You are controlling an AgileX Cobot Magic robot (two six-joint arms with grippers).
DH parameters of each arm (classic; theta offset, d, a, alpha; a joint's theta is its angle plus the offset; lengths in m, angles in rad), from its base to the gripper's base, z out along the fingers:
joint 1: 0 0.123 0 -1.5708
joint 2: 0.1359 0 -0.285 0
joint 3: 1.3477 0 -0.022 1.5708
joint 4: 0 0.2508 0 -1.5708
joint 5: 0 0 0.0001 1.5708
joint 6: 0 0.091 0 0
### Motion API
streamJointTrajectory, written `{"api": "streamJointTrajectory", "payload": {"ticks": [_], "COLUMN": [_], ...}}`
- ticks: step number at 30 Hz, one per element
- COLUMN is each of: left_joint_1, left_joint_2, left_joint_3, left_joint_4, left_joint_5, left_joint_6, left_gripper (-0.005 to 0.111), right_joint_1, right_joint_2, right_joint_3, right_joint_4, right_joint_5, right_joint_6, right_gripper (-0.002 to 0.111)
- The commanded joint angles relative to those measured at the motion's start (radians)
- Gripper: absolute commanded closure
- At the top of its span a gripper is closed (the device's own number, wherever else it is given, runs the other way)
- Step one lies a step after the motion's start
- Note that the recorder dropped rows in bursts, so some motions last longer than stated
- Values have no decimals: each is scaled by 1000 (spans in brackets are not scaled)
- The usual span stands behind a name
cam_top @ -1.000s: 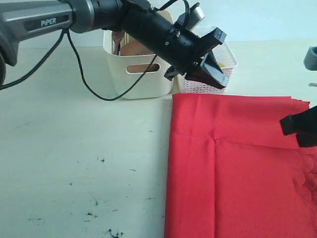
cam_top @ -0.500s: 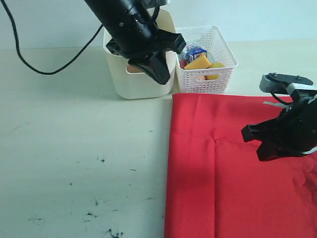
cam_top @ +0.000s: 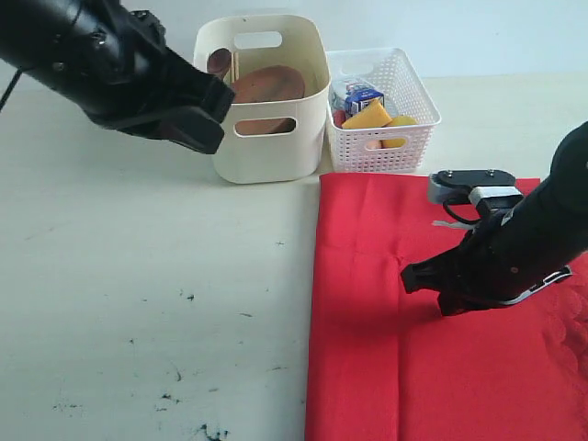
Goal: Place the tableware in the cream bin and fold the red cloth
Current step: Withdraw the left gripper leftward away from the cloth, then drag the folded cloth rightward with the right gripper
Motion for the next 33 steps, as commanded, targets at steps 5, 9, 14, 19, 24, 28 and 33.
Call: {"api": "streamJointTrajectory", "payload": {"ticks": [5,9,14,19,24,28,33], "left_joint_1": [1,1,1,1,1,1,1], "left_joint_2": [-264,-399,-558,-703,-839,-922,-1000], "left_joint_3": [224,311,407,474,518,527,527], "left_joint_4": [25,59,135,209,285,361,493], "left_joint_5": [-124,-148,-148,-148,-135,-107,-33], "left_joint_6": [-18,-27,-87,-157,-229,-296,-406], "left_gripper": [107,107,107,107,107,107,107], "right_joint_1": [4,4,4,4,-25,-80,-155], "right_joint_2": [58,79,98,117,140,140,140], "right_joint_3": [-4,-4,-4,-4,-4,-2,-2], "right_joint_4": [-70,-230,-364,-474,-567,-590,-590], "right_joint_5": [-38,-35,-16,24,83,109,127], "right_joint_6": [77,227,360,463,555,581,583], "right_gripper": [108,108,108,108,108,108,108]}}
